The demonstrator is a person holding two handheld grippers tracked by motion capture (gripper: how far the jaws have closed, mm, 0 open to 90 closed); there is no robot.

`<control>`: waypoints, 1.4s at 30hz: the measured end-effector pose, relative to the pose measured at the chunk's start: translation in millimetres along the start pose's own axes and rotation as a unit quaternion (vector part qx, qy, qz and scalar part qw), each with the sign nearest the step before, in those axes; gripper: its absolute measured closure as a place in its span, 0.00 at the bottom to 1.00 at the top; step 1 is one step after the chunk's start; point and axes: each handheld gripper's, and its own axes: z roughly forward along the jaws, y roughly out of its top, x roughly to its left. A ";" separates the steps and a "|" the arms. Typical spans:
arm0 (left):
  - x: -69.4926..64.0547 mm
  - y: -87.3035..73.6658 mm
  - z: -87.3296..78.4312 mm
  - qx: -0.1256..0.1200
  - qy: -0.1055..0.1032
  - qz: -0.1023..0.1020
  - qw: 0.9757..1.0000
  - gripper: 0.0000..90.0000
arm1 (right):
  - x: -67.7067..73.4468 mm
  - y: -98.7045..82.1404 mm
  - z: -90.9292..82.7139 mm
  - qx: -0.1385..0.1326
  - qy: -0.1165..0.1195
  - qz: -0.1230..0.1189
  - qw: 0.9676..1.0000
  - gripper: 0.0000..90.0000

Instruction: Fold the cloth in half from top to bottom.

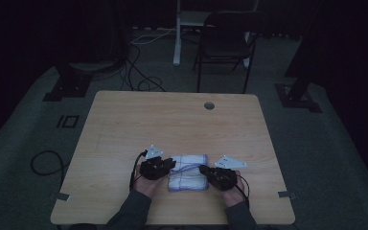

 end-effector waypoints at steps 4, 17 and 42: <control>-3.3 -1.7 1.7 0.005 -0.003 0.007 1.000 0.85 | 0.8 -0.7 -1.0 0.000 0.001 -0.001 1.000 0.95; -14.6 -21.4 0.8 0.026 -0.001 0.026 0.999 0.84 | -5.7 -0.2 -10.7 -0.014 0.004 0.012 1.000 0.77; -6.8 -38.8 -37.2 -0.003 0.058 0.051 0.997 0.80 | -40.4 -8.0 -21.8 -0.007 -0.063 0.045 0.997 0.67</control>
